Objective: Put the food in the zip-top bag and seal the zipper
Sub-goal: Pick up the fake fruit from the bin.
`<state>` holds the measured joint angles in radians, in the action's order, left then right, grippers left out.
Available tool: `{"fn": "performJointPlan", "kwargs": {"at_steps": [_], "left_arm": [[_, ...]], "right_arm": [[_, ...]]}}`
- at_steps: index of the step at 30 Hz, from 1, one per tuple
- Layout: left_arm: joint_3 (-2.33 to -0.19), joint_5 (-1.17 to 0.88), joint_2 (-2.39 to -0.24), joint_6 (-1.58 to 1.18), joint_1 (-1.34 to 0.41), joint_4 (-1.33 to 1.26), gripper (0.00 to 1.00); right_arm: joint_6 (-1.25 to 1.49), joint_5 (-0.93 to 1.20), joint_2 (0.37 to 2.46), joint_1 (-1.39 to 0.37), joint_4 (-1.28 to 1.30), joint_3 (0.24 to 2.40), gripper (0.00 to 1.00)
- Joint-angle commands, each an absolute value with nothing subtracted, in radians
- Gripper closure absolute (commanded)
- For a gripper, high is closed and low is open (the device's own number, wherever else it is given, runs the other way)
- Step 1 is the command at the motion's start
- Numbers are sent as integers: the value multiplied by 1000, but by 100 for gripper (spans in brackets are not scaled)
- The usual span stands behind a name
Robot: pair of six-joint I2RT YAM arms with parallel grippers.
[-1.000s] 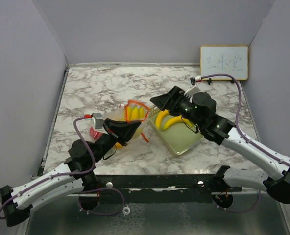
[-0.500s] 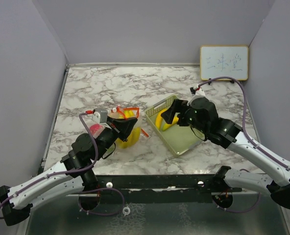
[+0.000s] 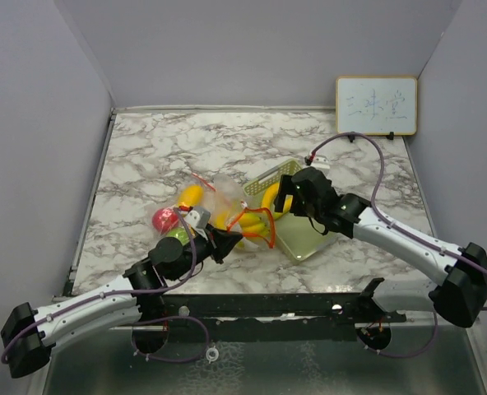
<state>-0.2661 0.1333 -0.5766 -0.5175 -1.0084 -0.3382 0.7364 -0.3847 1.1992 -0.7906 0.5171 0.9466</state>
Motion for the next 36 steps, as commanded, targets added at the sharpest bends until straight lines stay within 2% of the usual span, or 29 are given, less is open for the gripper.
{"fn": "performJointPlan", "kwargs": {"at_steps": [1, 7, 11, 13, 22, 23, 25, 26, 28, 29, 32, 33, 36], "left_arm": [[-215, 72, -465, -610, -1011, -296, 100], [-312, 161, -259, -560, -1011, -43, 100], [-368, 214, -185, -522, -1011, 22, 100], [-385, 221, -179, -513, -1011, 37, 100], [-372, 201, -203, -527, -1010, 23, 100], [-370, 200, -205, -526, -1011, 6, 100], [-375, 194, -222, -518, -1011, -27, 100], [-384, 189, -237, -509, -1011, -43, 100], [-405, 175, -278, -490, -1011, -74, 100], [-416, 164, -303, -479, -1011, -96, 100], [-445, 109, -376, -448, -1011, -206, 100], [-450, 88, -397, -440, -1010, -248, 100], [-461, 55, -445, -426, -1011, -365, 100]], "right_arm": [[760, -417, 1295, -743, 477, 955, 6], [839, -369, 1370, -637, 439, 915, 18], [846, -350, 1446, -587, 389, 925, 23], [853, -340, 1498, -575, 382, 945, 30], [896, -352, 1692, -568, 335, 973, 31], [903, -361, 1705, -568, 332, 972, 33], [907, -387, 1719, -568, 327, 965, 53], [907, -401, 1722, -567, 323, 959, 58], [901, -416, 1721, -566, 305, 941, 60], [894, -417, 1717, -566, 299, 934, 66], [888, -418, 1689, -566, 283, 910, 93], [885, -424, 1674, -566, 280, 896, 97], [862, -450, 1621, -566, 284, 876, 98]]}}
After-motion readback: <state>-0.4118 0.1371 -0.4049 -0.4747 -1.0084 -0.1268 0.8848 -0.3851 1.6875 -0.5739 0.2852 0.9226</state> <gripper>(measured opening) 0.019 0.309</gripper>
